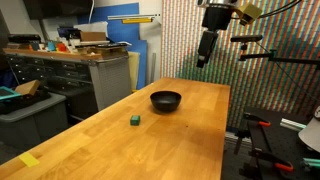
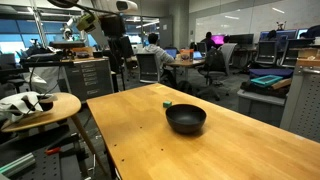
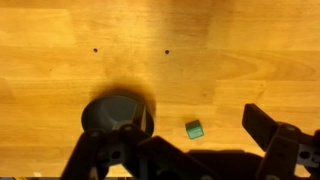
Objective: Put the green block inside the black bowl
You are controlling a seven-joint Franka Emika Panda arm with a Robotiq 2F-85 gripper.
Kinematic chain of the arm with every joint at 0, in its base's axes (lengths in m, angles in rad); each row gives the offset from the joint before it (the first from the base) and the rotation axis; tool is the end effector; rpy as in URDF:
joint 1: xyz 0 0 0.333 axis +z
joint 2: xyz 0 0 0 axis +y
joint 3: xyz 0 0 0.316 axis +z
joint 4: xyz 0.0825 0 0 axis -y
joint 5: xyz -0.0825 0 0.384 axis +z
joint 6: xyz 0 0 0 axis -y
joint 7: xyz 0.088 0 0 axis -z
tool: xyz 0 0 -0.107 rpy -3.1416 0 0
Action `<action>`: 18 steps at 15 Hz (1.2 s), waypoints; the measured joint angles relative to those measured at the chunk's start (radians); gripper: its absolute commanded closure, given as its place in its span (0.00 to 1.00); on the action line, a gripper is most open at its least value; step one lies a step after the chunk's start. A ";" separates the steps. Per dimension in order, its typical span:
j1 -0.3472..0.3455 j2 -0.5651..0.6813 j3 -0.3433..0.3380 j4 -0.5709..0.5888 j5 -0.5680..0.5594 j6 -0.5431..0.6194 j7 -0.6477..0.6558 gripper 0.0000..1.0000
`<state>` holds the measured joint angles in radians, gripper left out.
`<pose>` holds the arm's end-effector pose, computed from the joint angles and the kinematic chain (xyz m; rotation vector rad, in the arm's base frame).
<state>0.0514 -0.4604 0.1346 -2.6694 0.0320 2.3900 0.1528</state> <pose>0.3905 0.0722 0.3993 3.1223 0.0050 0.2839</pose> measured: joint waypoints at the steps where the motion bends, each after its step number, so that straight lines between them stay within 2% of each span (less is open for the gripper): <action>1: 0.000 0.000 0.000 0.001 0.000 0.000 0.000 0.00; 18: 0.000 0.013 0.003 0.001 -0.001 0.005 0.031 0.00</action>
<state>0.0514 -0.4471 0.1373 -2.6681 0.0314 2.3951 0.1838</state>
